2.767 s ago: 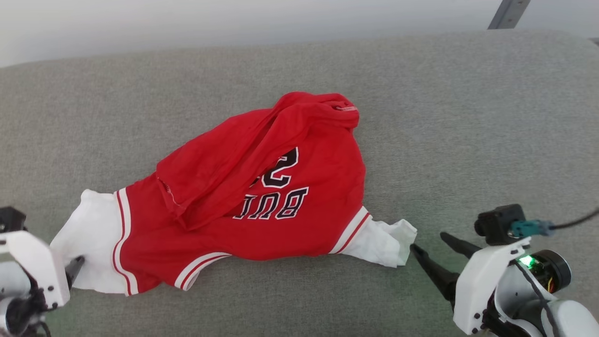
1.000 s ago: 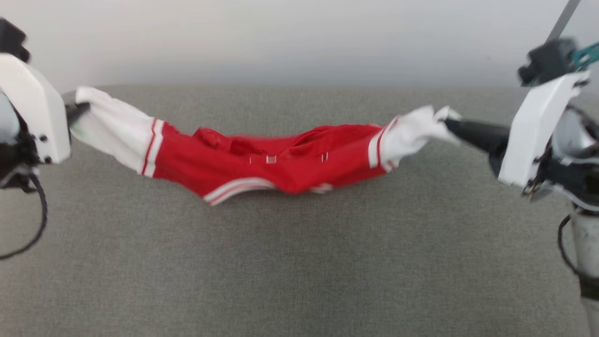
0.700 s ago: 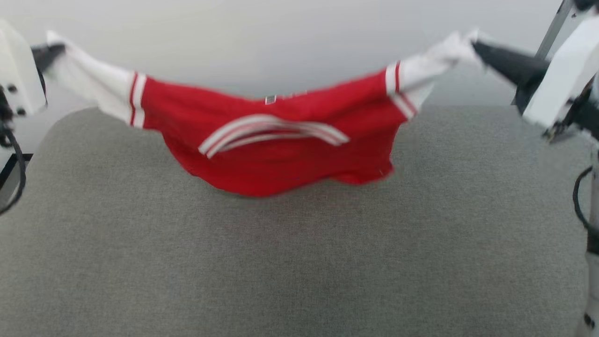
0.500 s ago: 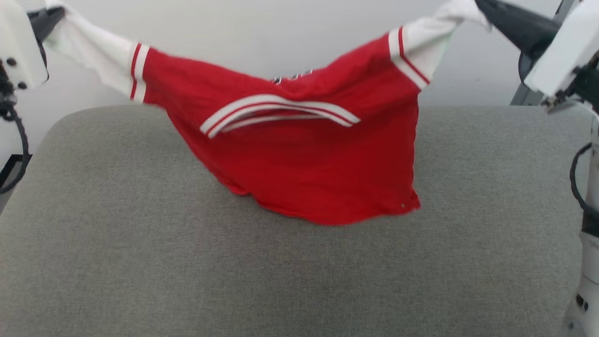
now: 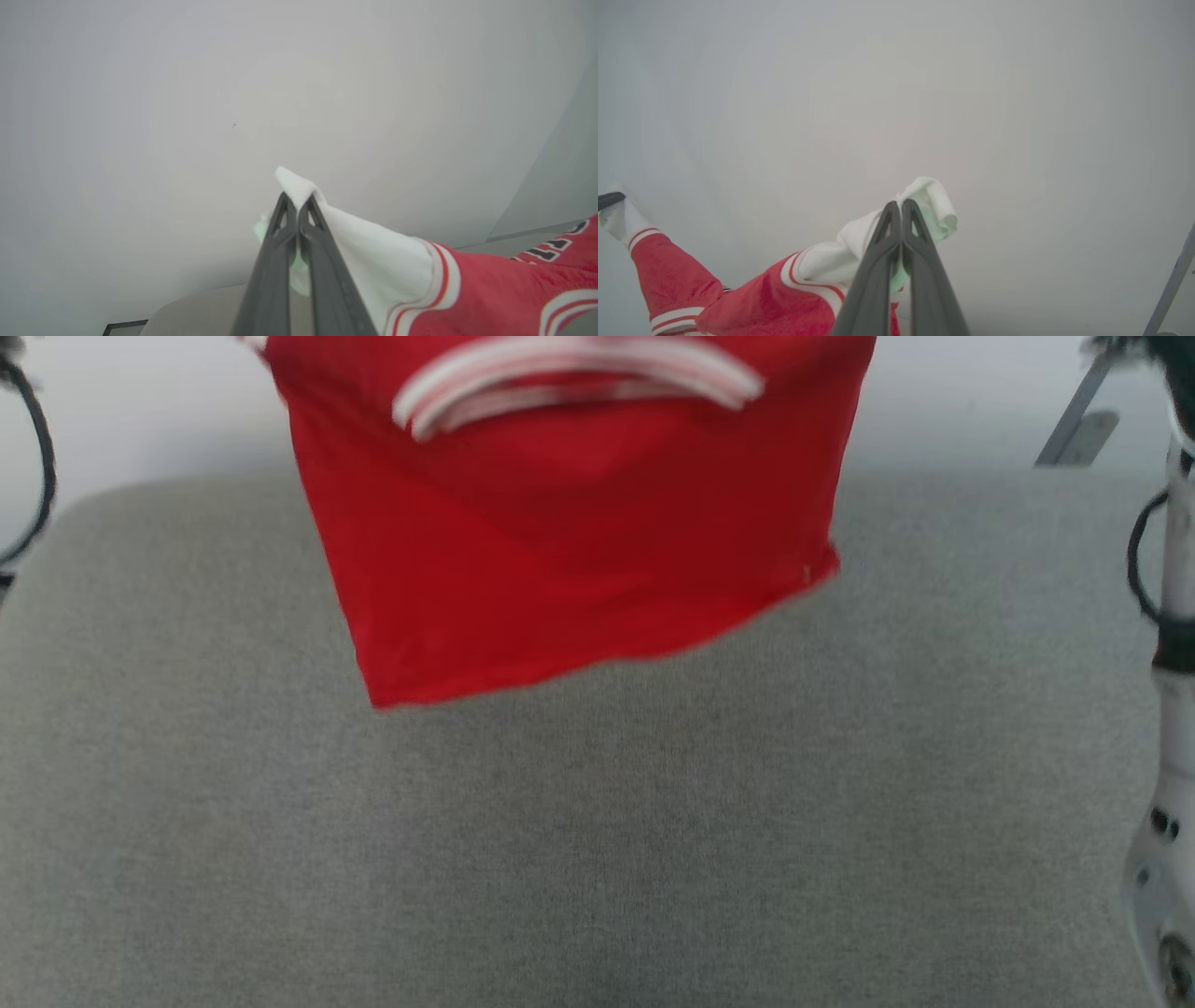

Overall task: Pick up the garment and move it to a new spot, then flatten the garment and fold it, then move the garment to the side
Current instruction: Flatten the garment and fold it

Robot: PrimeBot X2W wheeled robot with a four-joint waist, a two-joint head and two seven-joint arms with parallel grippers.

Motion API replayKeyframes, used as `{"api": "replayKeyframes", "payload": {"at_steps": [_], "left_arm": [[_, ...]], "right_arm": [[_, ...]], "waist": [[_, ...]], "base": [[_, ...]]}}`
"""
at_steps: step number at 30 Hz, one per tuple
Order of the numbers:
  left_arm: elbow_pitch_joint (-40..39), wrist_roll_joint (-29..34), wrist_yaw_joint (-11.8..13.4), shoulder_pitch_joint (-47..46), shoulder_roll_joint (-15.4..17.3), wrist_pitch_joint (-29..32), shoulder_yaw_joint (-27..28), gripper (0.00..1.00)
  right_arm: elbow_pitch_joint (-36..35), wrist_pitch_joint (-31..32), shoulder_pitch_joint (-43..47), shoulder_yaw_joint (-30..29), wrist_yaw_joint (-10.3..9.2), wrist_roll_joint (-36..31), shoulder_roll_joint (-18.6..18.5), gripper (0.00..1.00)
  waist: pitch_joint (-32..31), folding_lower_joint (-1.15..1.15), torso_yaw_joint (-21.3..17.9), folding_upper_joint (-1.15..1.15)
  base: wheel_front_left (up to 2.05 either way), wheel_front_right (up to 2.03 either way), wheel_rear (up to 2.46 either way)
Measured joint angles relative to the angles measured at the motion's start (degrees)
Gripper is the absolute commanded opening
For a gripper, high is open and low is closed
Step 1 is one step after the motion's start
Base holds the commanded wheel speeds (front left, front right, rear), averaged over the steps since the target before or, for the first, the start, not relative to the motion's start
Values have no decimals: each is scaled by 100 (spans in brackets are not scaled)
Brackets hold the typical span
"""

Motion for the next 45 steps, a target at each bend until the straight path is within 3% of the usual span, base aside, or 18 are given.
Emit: {"api": "replayKeyframes", "payload": {"at_steps": [5, 11, 12, 14, 17, 24, 28, 36, 40, 45], "left_arm": [[591, 364, -113, -797, -230, -977, -49, 0], [1084, 823, -264, -1510, -458, -2650, -126, 0], [1572, 794, -364, -1462, -594, -3090, -244, 0], [1786, 771, -408, -1295, -609, -3148, -372, 0], [2171, 500, -422, -851, -634, -3062, -546, 0], [2348, -101, -433, -67, -625, -2309, -909, 0], [2275, -471, -433, 547, -467, -1604, -1148, 0], [1457, -1034, -398, 1815, -5, -862, -1172, 0], [619, -1299, -87, 2609, 246, -513, -1140, 0], [-787, -1617, 593, 3701, 724, -155, -1002, 0]], "right_arm": [[871, -1356, -829, 165, 0, -616, -38, 0], [1796, -2922, -1602, 250, 0, -1184, -105, 0], [2386, -3236, -1690, 580, 0, -1277, -146, 0], [2610, -3260, -1621, 753, 0, -1177, -177, 0], [2841, -3151, -1210, 1066, 1, -800, -290, 0], [2613, -2717, -199, 1569, 0, -45, -621, 0], [2148, -2213, 541, 1824, 0, 545, -831, 0], [1004, -1181, 1919, 1952, 0, 1132, -1338, 0], [365, -613, 2655, 1878, 0, 1268, -1505, 0], [-532, 153, 3575, 1614, 0, 1393, -1675, 0]], "waist": [[497, 0, -1, 0], [1047, 0, 41, 0], [1281, 0, 112, 0], [1342, 0, 161, 0], [1377, 0, 242, 0], [1268, 0, 298, 0], [1144, 0, 308, 0], [873, 0, 290, 0], [767, 0, 287, 0], [670, 0, 293, 0]], "base": [[0, 0, 0], [0, 0, 0], [0, 0, 0], [0, 0, 0], [0, 0, 0], [0, 0, 0], [0, 0, 0], [0, 0, 0], [0, 0, 0], [0, 0, 0]]}}
